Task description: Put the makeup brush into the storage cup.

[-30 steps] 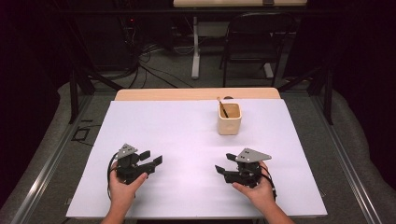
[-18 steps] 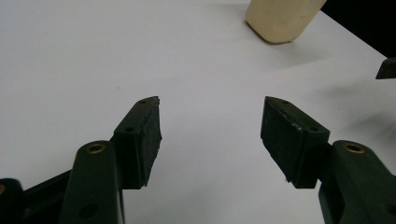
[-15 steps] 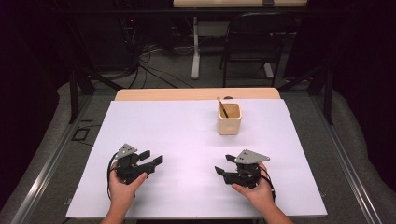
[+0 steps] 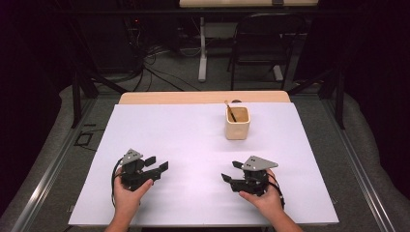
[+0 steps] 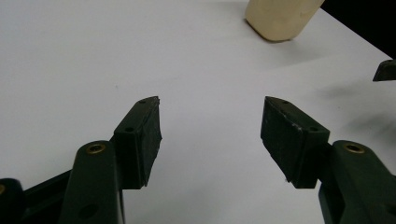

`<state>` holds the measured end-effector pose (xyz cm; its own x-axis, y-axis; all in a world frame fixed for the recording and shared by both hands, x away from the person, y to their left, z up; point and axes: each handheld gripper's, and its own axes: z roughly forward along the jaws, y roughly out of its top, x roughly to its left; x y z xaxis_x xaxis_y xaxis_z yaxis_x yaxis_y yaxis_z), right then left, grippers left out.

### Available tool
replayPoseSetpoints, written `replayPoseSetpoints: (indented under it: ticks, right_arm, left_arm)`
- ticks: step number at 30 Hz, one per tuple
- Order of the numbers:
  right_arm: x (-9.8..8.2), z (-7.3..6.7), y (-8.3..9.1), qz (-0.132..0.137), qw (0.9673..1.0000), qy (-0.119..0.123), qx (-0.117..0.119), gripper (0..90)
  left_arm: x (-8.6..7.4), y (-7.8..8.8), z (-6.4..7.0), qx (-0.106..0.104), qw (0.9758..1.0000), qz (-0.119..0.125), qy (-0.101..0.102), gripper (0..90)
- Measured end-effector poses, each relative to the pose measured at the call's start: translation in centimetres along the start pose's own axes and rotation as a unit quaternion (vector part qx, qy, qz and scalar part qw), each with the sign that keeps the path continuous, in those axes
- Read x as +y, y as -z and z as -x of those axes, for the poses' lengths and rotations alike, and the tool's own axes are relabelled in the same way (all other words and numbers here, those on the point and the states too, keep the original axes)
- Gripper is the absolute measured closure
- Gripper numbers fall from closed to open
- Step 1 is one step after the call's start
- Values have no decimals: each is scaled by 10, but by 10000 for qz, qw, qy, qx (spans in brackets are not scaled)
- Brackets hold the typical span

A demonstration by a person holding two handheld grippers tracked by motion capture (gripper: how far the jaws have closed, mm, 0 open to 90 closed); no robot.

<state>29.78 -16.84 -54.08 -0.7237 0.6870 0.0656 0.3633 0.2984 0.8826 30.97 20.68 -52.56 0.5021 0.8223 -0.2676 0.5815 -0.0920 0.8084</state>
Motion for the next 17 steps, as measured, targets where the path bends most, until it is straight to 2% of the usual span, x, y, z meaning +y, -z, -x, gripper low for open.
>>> replayPoseSetpoints:
  ticks: [12, 17]
  right_arm:
    - [-2, -1, -2, -71, 10000, 24, 44, 367]
    - [-4, 1, -3, -98, 9999, -38, 23, 367]
  left_arm:
    - [1, 0, 0, 2, 10000, -22, -11, 382]
    - [1, -2, -2, -6, 10000, -15, 68, 377]
